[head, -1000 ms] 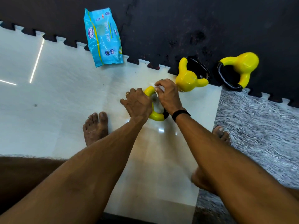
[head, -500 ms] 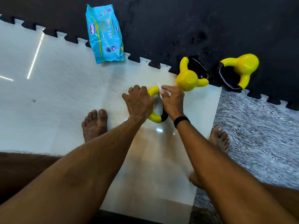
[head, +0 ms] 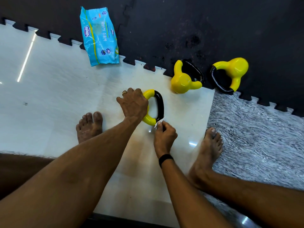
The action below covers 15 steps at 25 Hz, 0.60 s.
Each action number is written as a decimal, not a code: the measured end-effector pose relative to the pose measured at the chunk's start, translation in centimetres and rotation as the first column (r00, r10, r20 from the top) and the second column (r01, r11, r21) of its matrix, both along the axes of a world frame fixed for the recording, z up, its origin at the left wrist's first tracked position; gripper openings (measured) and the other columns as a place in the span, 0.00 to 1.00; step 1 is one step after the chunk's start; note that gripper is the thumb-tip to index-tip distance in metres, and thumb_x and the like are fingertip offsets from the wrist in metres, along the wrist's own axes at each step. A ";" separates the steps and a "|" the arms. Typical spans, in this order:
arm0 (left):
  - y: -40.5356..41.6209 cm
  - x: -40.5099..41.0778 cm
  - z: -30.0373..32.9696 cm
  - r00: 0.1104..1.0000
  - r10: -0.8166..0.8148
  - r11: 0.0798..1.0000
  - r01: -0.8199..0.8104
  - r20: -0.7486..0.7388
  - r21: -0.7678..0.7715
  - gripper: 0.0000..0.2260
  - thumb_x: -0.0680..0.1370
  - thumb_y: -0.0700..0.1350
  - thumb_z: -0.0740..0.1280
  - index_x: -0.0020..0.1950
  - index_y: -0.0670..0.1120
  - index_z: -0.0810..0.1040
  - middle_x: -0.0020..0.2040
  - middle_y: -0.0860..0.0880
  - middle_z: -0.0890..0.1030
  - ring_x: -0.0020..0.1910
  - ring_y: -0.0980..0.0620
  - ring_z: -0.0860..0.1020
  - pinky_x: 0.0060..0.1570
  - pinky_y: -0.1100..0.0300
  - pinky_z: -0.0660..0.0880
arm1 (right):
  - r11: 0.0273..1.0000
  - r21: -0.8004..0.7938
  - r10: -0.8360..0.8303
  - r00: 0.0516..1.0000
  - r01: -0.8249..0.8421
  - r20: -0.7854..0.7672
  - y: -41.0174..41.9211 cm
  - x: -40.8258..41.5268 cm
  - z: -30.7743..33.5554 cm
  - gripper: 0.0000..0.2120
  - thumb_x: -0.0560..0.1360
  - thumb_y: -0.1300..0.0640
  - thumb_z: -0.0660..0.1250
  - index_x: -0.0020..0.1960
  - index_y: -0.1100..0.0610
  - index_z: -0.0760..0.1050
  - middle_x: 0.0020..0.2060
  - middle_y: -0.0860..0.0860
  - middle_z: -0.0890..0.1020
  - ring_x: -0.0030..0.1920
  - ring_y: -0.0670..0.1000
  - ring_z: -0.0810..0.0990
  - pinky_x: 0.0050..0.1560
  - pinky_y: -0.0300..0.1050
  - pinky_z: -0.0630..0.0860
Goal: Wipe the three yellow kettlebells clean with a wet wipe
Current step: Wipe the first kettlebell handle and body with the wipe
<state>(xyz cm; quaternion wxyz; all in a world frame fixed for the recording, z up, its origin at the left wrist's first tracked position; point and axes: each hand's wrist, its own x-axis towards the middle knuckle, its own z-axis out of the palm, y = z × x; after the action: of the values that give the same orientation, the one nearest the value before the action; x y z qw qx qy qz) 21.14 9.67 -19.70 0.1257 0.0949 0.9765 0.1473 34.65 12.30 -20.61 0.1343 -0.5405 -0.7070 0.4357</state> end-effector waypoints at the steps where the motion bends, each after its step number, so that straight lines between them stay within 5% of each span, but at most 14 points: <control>1: -0.1 0.1 -0.1 1.000 -0.002 1.000 0.002 -0.005 0.010 0.19 0.74 0.46 0.50 0.49 0.42 0.80 0.47 0.42 0.79 0.47 0.40 0.75 0.50 0.48 0.65 | 0.999 -0.016 -0.038 0.999 0.038 -0.024 -0.4 0.1 0.3 0.12 0.73 0.61 0.68 0.32 0.63 0.73 0.26 0.49 0.67 0.28 0.44 0.65 0.34 0.42 0.63; 5: -0.3 0.3 -0.6 1.000 -0.004 1.000 0.004 -0.027 0.012 0.16 0.74 0.44 0.54 0.47 0.42 0.80 0.46 0.41 0.79 0.47 0.39 0.76 0.49 0.48 0.65 | 1.000 0.021 0.002 1.000 -0.002 -0.001 3.1 -3.0 -0.7 0.10 0.70 0.57 0.70 0.41 0.65 0.82 0.34 0.60 0.82 0.38 0.58 0.79 0.41 0.45 0.73; 8: -0.1 0.2 -0.4 0.999 0.043 0.999 -0.043 -0.002 0.029 0.16 0.75 0.44 0.54 0.49 0.43 0.81 0.47 0.42 0.79 0.49 0.39 0.75 0.51 0.48 0.64 | 0.997 -0.014 0.072 0.997 -0.072 0.013 5.2 -4.5 -1.3 0.10 0.71 0.55 0.71 0.44 0.62 0.83 0.40 0.60 0.84 0.43 0.58 0.82 0.46 0.47 0.78; 15: -0.4 0.0 -0.6 0.998 -0.014 0.999 0.017 -0.060 0.049 0.23 0.74 0.49 0.47 0.52 0.45 0.79 0.48 0.42 0.80 0.48 0.40 0.76 0.50 0.47 0.65 | 0.961 -0.141 -0.239 0.971 0.239 0.017 1.3 -2.2 -0.3 0.08 0.72 0.59 0.72 0.44 0.65 0.82 0.39 0.59 0.84 0.40 0.54 0.80 0.42 0.40 0.73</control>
<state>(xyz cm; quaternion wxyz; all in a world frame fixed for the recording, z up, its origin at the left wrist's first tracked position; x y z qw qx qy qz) 21.18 9.30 -20.34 0.0951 0.1099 0.9751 0.1677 32.46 13.58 -20.95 0.1473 -0.6301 -0.6038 0.4655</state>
